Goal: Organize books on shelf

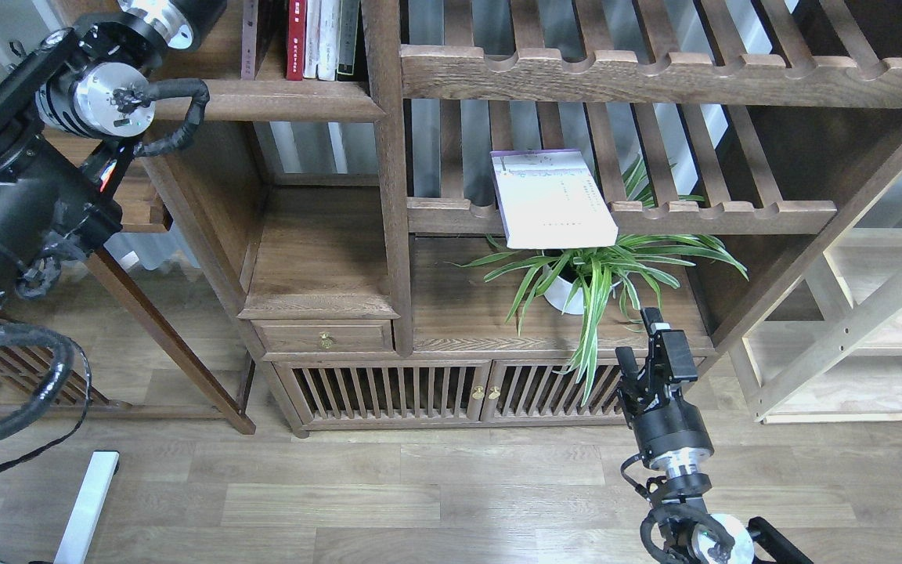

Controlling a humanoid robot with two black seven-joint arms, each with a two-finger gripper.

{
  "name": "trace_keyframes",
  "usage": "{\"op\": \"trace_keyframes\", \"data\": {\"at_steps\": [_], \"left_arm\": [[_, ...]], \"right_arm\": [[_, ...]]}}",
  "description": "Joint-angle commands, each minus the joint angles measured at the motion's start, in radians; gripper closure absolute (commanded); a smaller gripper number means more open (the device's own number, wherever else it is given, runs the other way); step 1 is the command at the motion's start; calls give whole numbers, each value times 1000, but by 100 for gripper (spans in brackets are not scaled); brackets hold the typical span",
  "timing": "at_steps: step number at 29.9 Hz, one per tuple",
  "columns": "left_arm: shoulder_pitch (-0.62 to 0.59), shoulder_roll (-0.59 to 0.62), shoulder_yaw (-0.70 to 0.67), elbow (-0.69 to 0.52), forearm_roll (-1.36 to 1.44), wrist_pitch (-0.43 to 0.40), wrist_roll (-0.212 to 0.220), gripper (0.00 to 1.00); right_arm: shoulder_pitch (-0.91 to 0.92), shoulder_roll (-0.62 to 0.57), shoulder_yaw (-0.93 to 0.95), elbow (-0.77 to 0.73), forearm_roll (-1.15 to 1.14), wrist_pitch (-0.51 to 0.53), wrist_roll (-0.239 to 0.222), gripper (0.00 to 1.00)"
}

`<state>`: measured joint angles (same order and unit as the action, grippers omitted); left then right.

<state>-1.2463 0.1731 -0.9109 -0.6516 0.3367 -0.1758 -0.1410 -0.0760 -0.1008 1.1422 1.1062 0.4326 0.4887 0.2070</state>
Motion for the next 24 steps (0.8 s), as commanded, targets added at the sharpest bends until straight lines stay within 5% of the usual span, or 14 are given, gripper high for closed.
{"op": "trace_keyframes", "data": {"at_steps": [1, 24], "left_arm": [[1, -4, 1, 0, -39, -4, -38, 6], [-48, -66, -22, -10, -173, -1, -98, 7]], "right_arm": [[-1, 0, -1, 0, 0, 0, 0, 0], [-10, -4, -2, 0, 0, 0, 0, 0]]}}
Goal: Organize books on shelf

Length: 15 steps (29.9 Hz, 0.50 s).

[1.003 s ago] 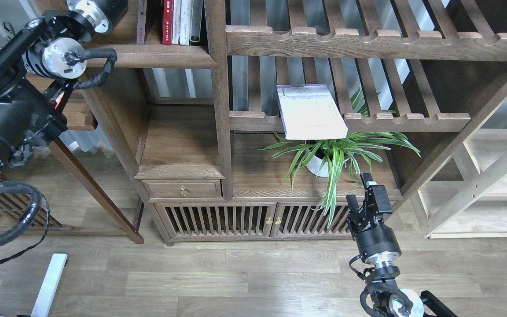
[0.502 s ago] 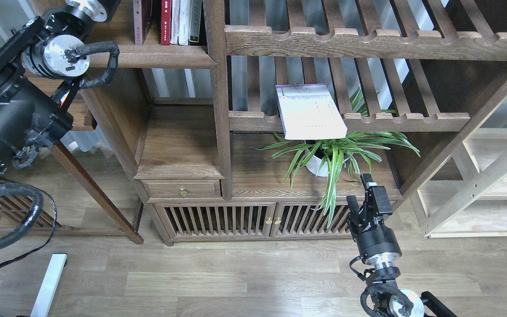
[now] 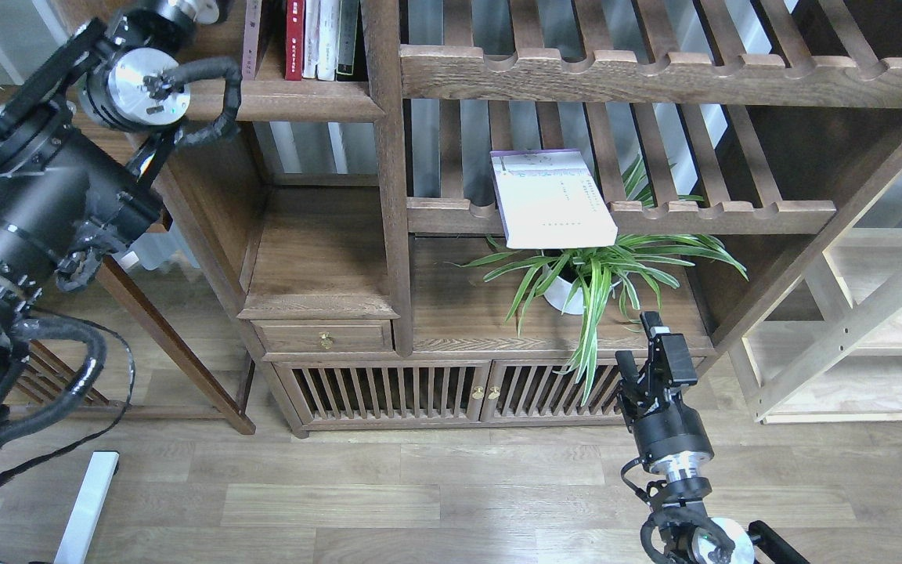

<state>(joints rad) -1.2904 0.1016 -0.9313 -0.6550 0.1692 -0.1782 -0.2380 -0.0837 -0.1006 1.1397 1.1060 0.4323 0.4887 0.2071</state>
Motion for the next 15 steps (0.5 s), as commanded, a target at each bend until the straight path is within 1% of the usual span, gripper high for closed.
{"op": "trace_keyframes", "data": {"at_steps": [1, 4, 10, 15], "left_arm": [[-4, 7, -1, -17, -5, 3, 0, 8], [0, 15, -3, -50, -5, 16, 5, 8], [26, 36, -11, -155, -7, 81, 14, 8], [54, 59, -21, -216, -8, 91, 16, 8]], "right_arm": [[-4, -10, -2, 0, 0, 0, -1, 1], [-4, -8, -5, 0, -1, 0, -1, 0], [-5, -30, -3, 0, 0, 0, -3, 1], [-5, -34, -3, 0, 0, 0, -3, 1]]}}
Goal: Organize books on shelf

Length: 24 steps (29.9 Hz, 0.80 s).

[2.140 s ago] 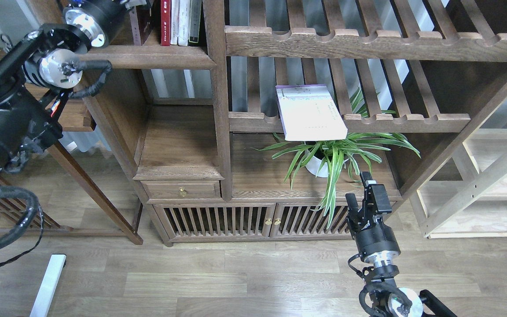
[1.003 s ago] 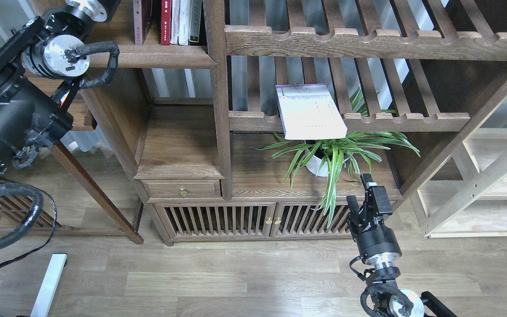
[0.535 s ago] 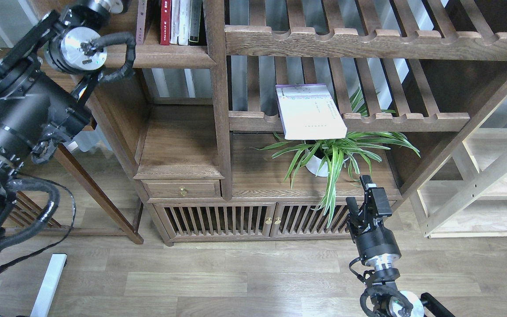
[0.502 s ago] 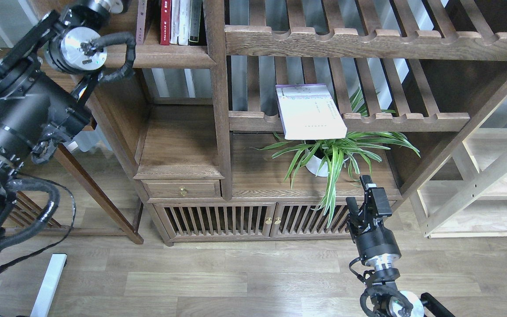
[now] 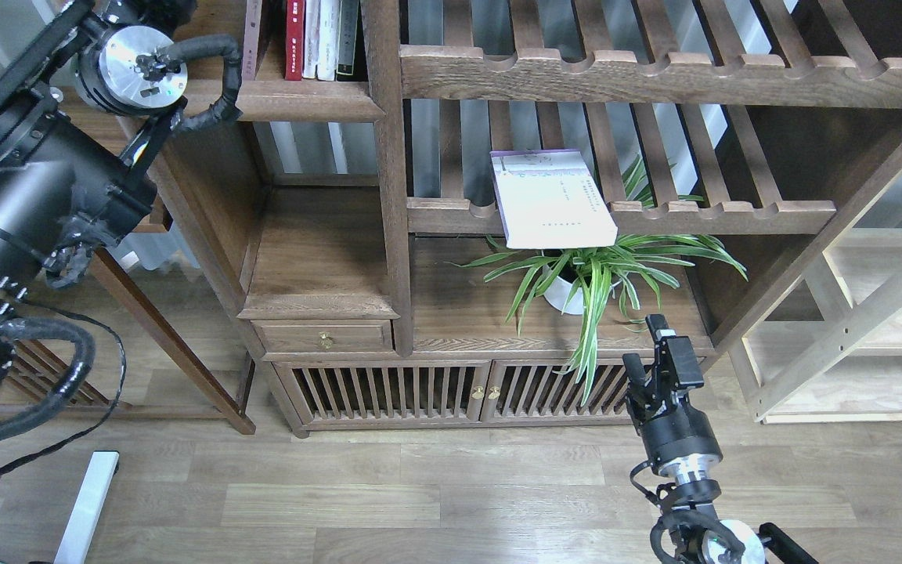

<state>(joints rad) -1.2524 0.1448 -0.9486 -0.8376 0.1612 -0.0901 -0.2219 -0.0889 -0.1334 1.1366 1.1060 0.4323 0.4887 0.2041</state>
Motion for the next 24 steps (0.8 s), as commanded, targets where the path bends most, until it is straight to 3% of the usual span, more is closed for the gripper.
{"op": "trace_keyframes", "data": {"at_steps": [1, 16, 24], "left_arm": [[25, 30, -4, -52, 0, 3, 0, 8], [312, 171, -111, -448, 0, 3, -16, 8], [441, 165, -191, -537, 0, -17, -39, 2]], "right_arm": [[0, -2, 0, 0, 0, 0, 0, 1], [3, -8, -21, 3, -3, 0, -5, 1], [-32, -52, -46, 12, -3, 0, -5, 0]]}}
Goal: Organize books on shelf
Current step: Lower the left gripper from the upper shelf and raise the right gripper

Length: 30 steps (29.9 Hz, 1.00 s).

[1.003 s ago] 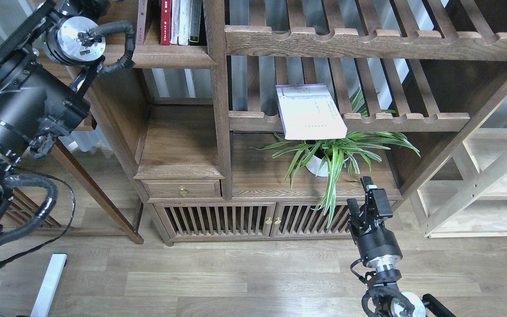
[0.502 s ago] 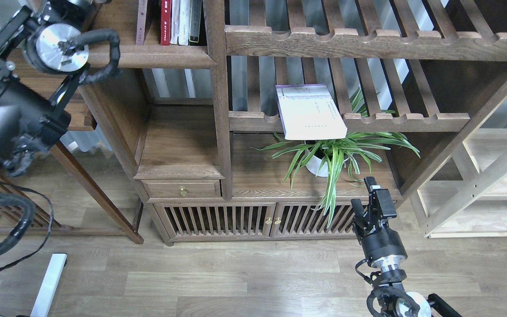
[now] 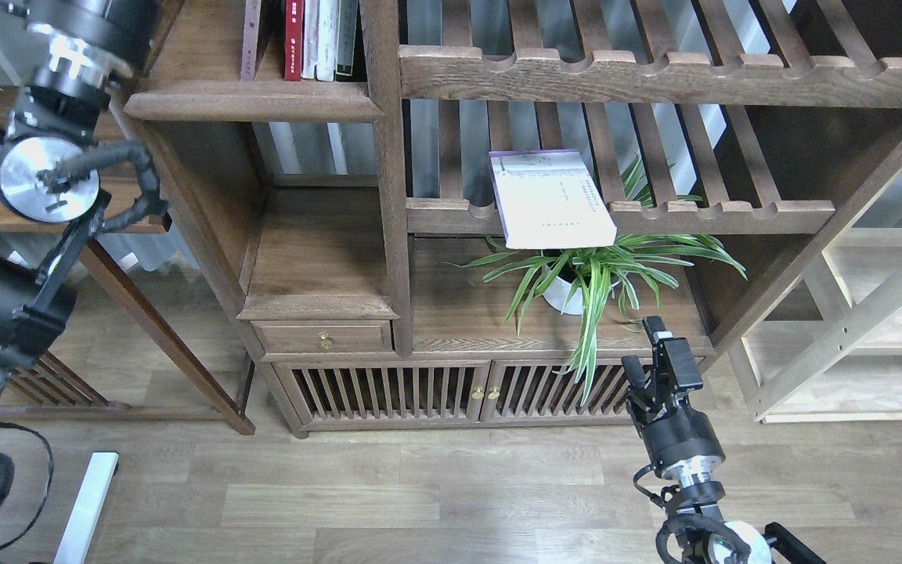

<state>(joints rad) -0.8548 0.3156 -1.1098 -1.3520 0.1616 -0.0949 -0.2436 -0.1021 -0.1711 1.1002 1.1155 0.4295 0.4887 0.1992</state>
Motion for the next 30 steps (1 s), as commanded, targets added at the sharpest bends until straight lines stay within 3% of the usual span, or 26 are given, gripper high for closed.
{"op": "trace_keyframes", "data": {"at_steps": [1, 7, 9, 12, 17, 19, 20, 22, 24, 30], "left_arm": [[66, -9, -44, -26, -1, -28, -37, 2], [157, -15, -56, -27, -1, -196, -132, 2], [172, -21, -67, -24, -1, -207, -164, 2], [207, -32, -76, -26, -2, -236, -245, 2], [227, -46, -81, 8, -5, -394, -245, 5], [241, -65, -82, 13, -23, -394, -245, 15], [244, -78, -84, 14, -45, -394, -245, 15], [246, -93, -84, 25, -102, -394, -245, 14], [258, -108, -81, 46, -126, -394, -245, 7], [339, -139, -55, 68, -123, -394, -245, 3]], "right_arm": [[-31, -19, -20, 4, 0, 0, 0, 0], [-41, -36, -39, 18, 0, 0, 0, 0], [-42, -39, -39, 43, 0, 0, 0, 0], [-41, -42, -42, 72, 0, 0, -1, 0], [-28, -36, -43, 73, -1, 0, -1, 0], [-18, -34, -45, 73, -1, 0, -1, 0], [-11, -34, -43, 73, -1, 0, -1, 0], [10, -34, -45, 73, -1, 0, -1, 0], [30, -34, -45, 73, -1, 0, -1, 0], [71, -19, -46, 73, -1, 0, -1, 0]]}}
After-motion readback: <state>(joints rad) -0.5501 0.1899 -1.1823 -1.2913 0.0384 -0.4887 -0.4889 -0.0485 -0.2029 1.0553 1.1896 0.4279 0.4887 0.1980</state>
